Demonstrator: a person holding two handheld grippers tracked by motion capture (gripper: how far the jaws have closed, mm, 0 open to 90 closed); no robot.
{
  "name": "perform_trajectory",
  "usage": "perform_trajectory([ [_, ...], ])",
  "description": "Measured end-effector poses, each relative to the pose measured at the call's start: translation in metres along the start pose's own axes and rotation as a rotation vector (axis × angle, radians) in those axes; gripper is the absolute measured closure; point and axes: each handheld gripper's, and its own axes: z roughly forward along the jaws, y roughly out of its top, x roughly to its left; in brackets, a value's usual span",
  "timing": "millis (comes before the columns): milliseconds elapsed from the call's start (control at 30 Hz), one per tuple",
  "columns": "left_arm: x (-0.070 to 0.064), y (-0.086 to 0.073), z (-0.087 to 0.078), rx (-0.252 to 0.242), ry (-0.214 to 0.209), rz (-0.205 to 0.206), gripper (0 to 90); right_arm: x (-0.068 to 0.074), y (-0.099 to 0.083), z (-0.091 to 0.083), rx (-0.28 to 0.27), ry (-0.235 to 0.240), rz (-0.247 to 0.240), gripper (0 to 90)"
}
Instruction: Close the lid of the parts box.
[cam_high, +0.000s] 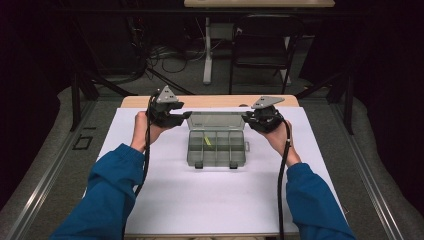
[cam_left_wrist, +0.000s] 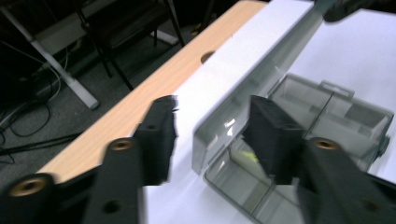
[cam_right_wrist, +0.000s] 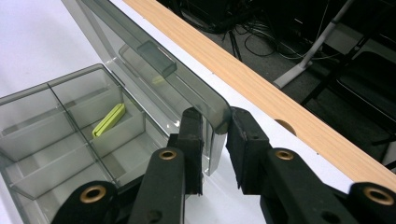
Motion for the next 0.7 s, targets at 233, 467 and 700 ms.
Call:
perform_trajectory([
  [233,0.002,0.01,0.011,0.043,0.008,-0.011,81.0,0.001,0.0,-0.002,-0.003,0.003,-0.003,75.1],
  [467,0.003,0.011,0.021,0.078,0.005,-0.032,86.5,0.001,-0.002,-0.003,0.0,0.001,-0.002,75.4],
  [700,0.004,0.01,0.025,0.092,0.001,-0.034,87.0,0.003,-0.001,-0.002,-0.003,0.001,-0.004,75.1],
])
